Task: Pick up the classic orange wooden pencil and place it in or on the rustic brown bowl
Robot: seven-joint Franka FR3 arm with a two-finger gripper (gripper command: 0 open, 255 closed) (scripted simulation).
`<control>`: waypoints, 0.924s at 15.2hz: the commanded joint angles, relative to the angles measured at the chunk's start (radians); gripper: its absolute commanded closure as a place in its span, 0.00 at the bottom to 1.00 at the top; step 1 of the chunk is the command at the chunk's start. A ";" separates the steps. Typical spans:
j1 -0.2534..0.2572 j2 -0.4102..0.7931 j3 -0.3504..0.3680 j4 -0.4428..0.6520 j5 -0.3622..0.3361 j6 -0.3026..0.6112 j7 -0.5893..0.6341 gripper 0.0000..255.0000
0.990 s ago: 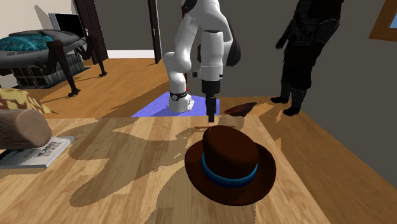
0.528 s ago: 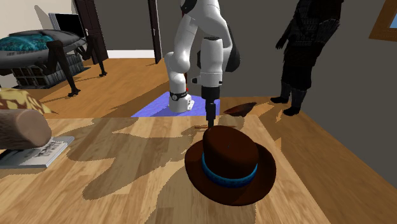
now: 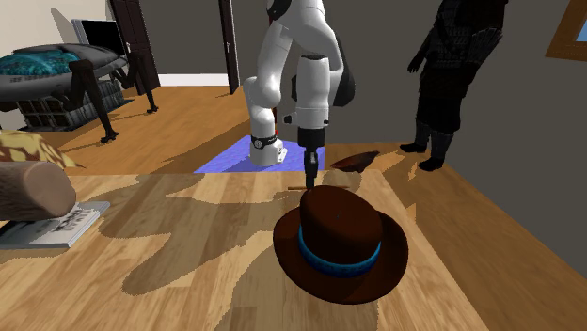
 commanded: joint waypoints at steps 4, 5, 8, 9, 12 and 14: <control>0.000 0.000 0.000 0.000 0.000 0.000 0.000 1.00; 0.000 0.000 0.000 0.000 0.000 0.000 0.000 1.00; 0.019 -0.005 -0.024 0.004 -0.002 -0.015 0.000 1.00; 0.038 -0.011 -0.047 0.008 -0.004 -0.030 0.000 1.00; 0.086 -0.030 -0.111 0.023 -0.007 -0.076 -0.001 1.00; 0.113 -0.044 -0.149 0.034 -0.009 -0.106 -0.002 1.00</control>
